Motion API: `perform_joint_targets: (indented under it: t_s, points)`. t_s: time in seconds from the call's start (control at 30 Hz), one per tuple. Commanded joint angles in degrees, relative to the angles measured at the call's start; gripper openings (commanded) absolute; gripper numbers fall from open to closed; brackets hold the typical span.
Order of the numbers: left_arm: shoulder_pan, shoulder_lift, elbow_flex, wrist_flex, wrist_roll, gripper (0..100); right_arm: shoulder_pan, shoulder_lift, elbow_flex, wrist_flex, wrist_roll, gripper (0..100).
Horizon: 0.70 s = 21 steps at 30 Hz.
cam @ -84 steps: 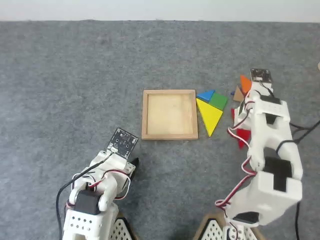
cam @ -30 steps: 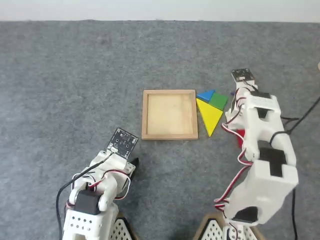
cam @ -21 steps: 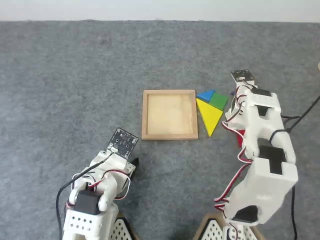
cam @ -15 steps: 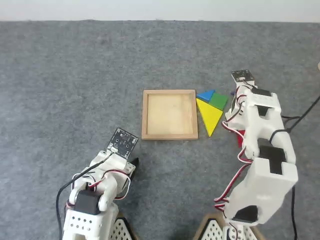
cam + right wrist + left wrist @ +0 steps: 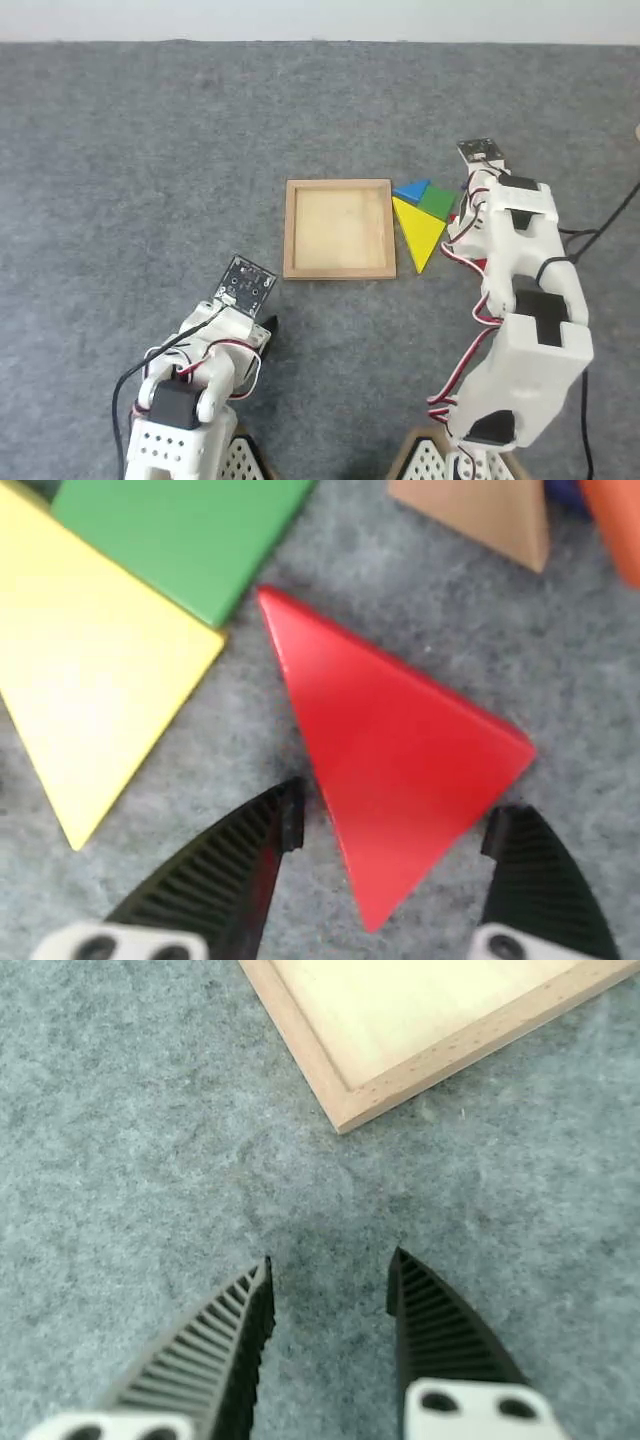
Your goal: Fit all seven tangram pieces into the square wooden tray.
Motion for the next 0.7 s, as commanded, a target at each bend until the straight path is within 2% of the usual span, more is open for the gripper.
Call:
perform_joint_targets:
  t_s: [0.0, 0.2, 0.5, 0.67]
  points:
    - [0.4, -1.1, -0.7, 0.4, 0.4, 18, 0.7, -0.8, -3.7, -0.7, -0.1, 31.0]
    - [0.4, -1.1, -0.7, 0.4, 0.4, 18, 1.0, -0.8, -9.1, -1.4, 5.0, 31.0]
    - [0.4, -1.1, -0.7, 0.4, 0.4, 18, 0.5, -0.1, -10.9, -1.0, 7.1, 31.0]
    - [0.4, -1.1, -0.7, 0.4, 0.4, 18, 0.4, 5.4, -12.0, -1.4, 7.6, 31.0]
